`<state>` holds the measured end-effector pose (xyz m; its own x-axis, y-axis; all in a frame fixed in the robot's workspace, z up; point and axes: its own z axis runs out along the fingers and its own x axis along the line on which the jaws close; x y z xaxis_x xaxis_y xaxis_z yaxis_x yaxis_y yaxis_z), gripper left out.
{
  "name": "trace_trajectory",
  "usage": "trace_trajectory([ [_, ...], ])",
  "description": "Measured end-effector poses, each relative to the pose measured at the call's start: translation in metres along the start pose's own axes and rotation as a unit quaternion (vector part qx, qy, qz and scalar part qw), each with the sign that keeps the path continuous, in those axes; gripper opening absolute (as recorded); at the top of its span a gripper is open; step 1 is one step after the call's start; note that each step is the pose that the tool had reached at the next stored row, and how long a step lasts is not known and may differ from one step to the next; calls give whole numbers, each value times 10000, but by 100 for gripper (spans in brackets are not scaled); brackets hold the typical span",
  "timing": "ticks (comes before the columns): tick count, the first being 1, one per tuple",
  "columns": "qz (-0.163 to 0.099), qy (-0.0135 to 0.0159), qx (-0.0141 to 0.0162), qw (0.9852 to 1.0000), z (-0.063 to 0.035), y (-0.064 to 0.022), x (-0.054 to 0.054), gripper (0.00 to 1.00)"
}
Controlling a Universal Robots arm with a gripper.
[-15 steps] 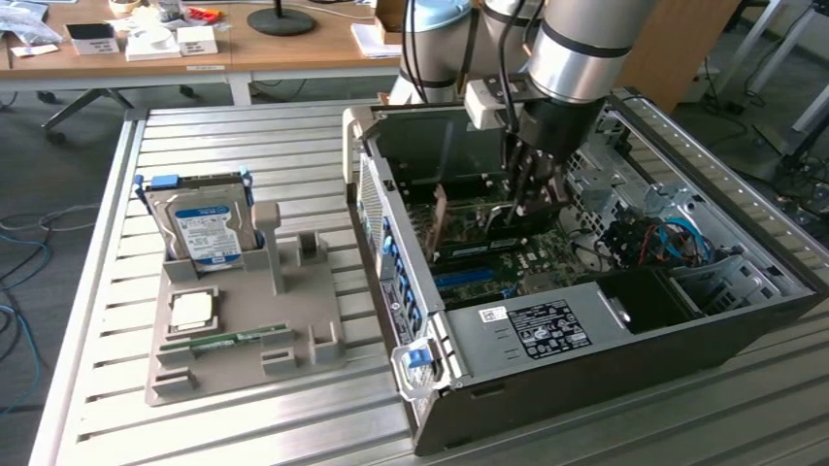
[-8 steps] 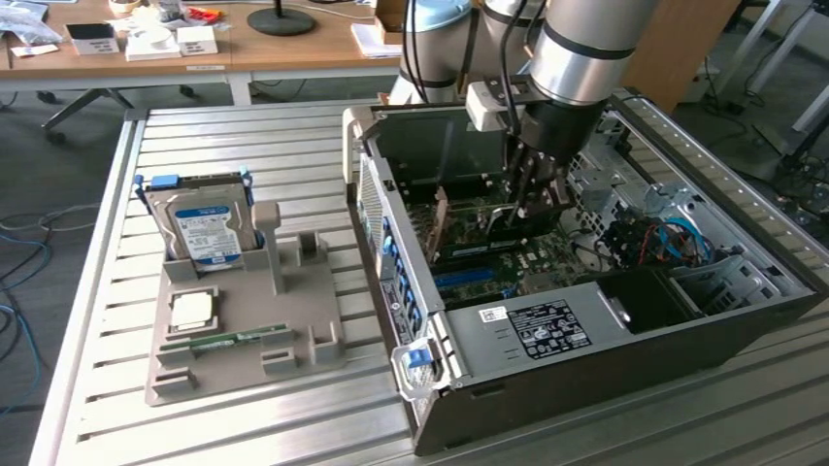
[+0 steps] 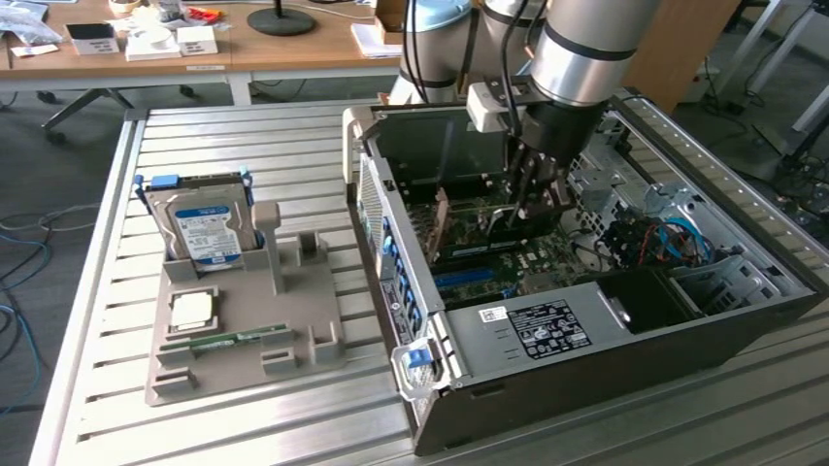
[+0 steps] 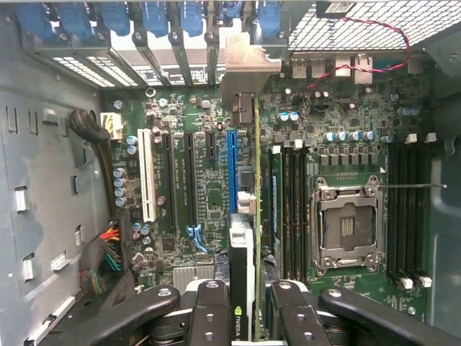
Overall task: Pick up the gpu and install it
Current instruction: 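Insert the gpu into the slot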
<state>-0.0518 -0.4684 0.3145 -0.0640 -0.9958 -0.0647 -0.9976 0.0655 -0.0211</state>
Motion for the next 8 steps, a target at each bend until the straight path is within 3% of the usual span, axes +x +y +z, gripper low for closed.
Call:
trace_trajectory([
  [8, 0, 0, 0, 10000, 1, 8, 6, 27],
])
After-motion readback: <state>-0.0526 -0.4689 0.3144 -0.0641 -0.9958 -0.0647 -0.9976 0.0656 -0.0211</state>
